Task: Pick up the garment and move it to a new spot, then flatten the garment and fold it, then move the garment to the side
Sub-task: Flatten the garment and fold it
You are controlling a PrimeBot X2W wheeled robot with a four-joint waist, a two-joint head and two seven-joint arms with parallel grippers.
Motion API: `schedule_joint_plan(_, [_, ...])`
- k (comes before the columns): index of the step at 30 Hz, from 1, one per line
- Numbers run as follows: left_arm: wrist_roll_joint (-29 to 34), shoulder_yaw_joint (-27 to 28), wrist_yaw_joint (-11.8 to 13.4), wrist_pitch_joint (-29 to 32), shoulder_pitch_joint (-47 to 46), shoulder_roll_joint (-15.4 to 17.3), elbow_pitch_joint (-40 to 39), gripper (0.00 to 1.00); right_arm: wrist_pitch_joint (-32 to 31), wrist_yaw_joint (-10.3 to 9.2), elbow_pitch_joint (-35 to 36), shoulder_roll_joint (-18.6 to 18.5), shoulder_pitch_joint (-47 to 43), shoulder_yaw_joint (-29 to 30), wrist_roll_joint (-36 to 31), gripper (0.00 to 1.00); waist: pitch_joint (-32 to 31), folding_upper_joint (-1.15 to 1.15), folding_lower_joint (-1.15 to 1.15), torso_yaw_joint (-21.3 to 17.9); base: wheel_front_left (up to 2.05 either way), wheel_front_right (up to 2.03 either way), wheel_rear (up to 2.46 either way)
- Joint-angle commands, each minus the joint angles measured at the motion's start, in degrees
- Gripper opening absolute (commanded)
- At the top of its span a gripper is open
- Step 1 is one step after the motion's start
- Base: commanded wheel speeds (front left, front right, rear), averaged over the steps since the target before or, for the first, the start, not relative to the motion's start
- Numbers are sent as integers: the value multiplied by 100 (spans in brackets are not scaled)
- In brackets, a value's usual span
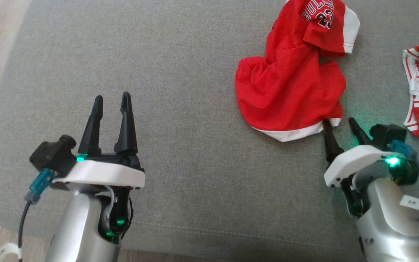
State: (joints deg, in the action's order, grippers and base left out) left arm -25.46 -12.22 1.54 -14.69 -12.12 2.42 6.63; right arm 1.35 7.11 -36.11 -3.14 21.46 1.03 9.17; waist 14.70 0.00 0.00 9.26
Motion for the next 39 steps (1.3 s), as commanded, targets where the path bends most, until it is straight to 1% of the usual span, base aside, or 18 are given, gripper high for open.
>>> schedule_joint_plan(1, [-39, 158, 33, -30, -217, 46, -220, 100, 39, 37, 59, 2, 159, -212, -49, 86, 1, 0, 0, -2, 0, 0, 0])
schedule_joint_plan(2, [-44, 150, 37, -30, -219, 46, -219, 100, 64, 37, 28, -6, 189, -259, -52, 28, 0, 0, 0, -5, 0, 0, 0])
schedule_joint_plan(3, [-49, 142, 39, -30, -219, 46, -214, 100, 113, 37, 7, -24, 215, -303, -65, 0, -7, 0, 0, -9, 0, 0, 0])
schedule_joint_plan(6, [-61, 126, 45, -30, -204, 46, -184, 100, 236, 37, -53, -125, 257, -401, -210, 0, -67, 0, 0, -30, 0, 0, 0])
schedule_joint_plan(10, [-97, 116, 50, -30, -163, 46, -170, 100, 397, 37, 13, -286, 248, -342, -504, 0, -191, 0, 0, -92, 0, 0, 0])
schedule_joint_plan(13, [-126, 95, 64, -30, -119, 46, -168, 100, 433, 37, 205, -389, 197, -116, -780, 0, -289, 0, 0, -165, 0, 0, 0])
schedule_joint_plan(16, [-161, 60, 83, -30, -71, 46, -174, 100, 329, 37, 491, -428, 62, 258, -1085, 0, -363, 0, 0, -244, 0, 0, 0])
schedule_joint_plan(21, [-200, 4, 100, -30, -14, 46, -174, 100, -53, 37, 990, -280, -293, 945, -1453, 0, -406, 0, 0, -370, 0, 0, 0])
schedule_joint_plan(25, [-207, -53, 91, -30, -27, 46, -164, 100, -280, 37, 1196, -139, -522, 1170, -1510, 0, -365, 0, 0, -436, 0, 0, 0])
schedule_joint_plan(30, [-188, -114, 64, -30, -52, 46, -97, 100, -420, 37, 1219, -34, -653, 1395, -1535, 0, -362, 0, 0, -496, 0, 0, 0])
schedule_joint_plan(31, [-186, -123, 64, -30, -57, 46, -83, 100, -411, 37, 1217, -21, -656, 1457, -1563, 47, -371, 0, 0, -504, 0, 0, 0])
schedule_joint_plan(32, [-186, -132, 66, -30, -61, 46, -72, 100, -382, 37, 1218, -9, -651, 1528, -1570, 100, -387, 0, 0, -513, 0, 0, 0])
schedule_joint_plan(36, [-192, -145, 67, -30, -30, 46, -29, 100, -279, 37, 1250, 18, -616, 1609, -1586, 100, -486, 0, 0, -566, 0, 0, 0])
schedule_joint_plan(39, [-187, -147, 60, -30, -4, 46, -6, 100, -135, 37, 1356, 23, -615, 1512, -1373, 100, -569, 0, 0, -616, 0, 0, 0])
